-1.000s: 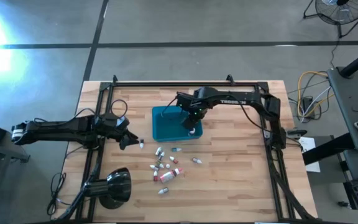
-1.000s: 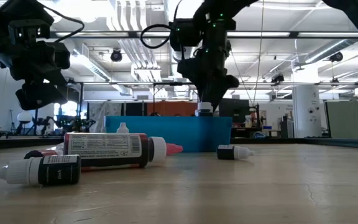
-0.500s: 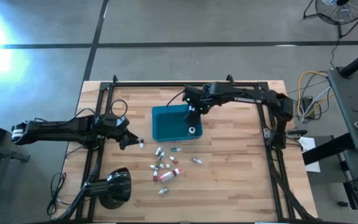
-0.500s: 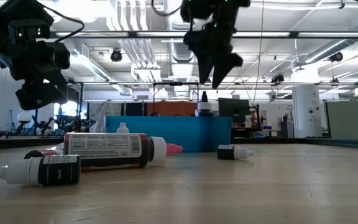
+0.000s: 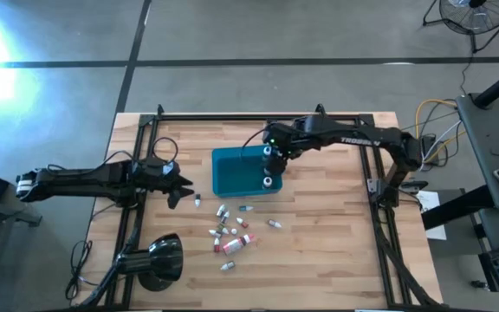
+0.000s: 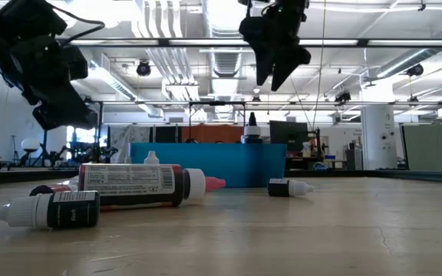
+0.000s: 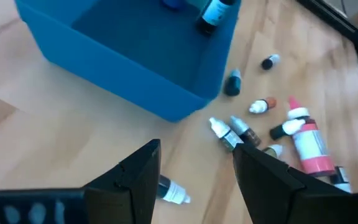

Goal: Pick & Place food coloring
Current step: Put the large pink food coloring bottle into the blue bin

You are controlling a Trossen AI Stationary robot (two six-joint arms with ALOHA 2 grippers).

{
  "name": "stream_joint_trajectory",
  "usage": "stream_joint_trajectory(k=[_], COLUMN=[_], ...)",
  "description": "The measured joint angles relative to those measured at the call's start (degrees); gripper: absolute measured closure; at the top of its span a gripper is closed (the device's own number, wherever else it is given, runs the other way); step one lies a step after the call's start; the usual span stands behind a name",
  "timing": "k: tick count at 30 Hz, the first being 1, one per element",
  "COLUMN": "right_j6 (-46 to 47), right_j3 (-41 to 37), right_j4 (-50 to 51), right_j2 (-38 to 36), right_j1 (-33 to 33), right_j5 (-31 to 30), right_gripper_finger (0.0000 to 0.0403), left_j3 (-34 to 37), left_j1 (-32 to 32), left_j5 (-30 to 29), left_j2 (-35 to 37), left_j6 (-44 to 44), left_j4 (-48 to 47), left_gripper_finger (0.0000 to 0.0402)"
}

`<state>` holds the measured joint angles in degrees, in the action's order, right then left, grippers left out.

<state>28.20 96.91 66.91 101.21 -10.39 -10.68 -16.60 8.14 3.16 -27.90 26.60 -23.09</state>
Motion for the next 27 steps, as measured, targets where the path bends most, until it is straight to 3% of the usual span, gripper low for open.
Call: stream_joint_trajectory(k=[7,13,15,19,21,27], right_j6=[0.3,0.2,-0.1,-0.2,0.3,3.8], right_j3=[-4.4,-7.3,-7.8,-9.1,-9.9,-12.7], right_j4=[0.4,2.4,3.6,5.7,6.4,6.2], right_j2=[-0.1,-1.3,-1.8,-2.9,-3.4,-4.4], right_j1=[0.4,1.7,2.4,4.2,5.1,7.3], right_j5=[1.8,5.0,5.1,5.1,5.1,5.1], right_gripper_finger=[0.0166,0.0166,0.0167,0.0168,0.0168,0.017], left_j3=[0.0,0.0,0.0,0.0,0.0,1.0], left_j1=[0.0,0.0,0.0,0.0,0.0,0.0], left_j5=[-12.1,-13.3,-12.1,-8.4,-8.4,-10.1], left_j2=[-0.3,-0.4,-0.7,-0.7,-0.9,-1.8], left_j6=[-1.4,-0.3,6.5,31.2,39.2,36.6], left_j4=[0.0,0.4,2.0,6.2,6.6,6.5], left_gripper_finger=[0.0224,0.0224,0.0224,0.0224,0.0224,0.0224])
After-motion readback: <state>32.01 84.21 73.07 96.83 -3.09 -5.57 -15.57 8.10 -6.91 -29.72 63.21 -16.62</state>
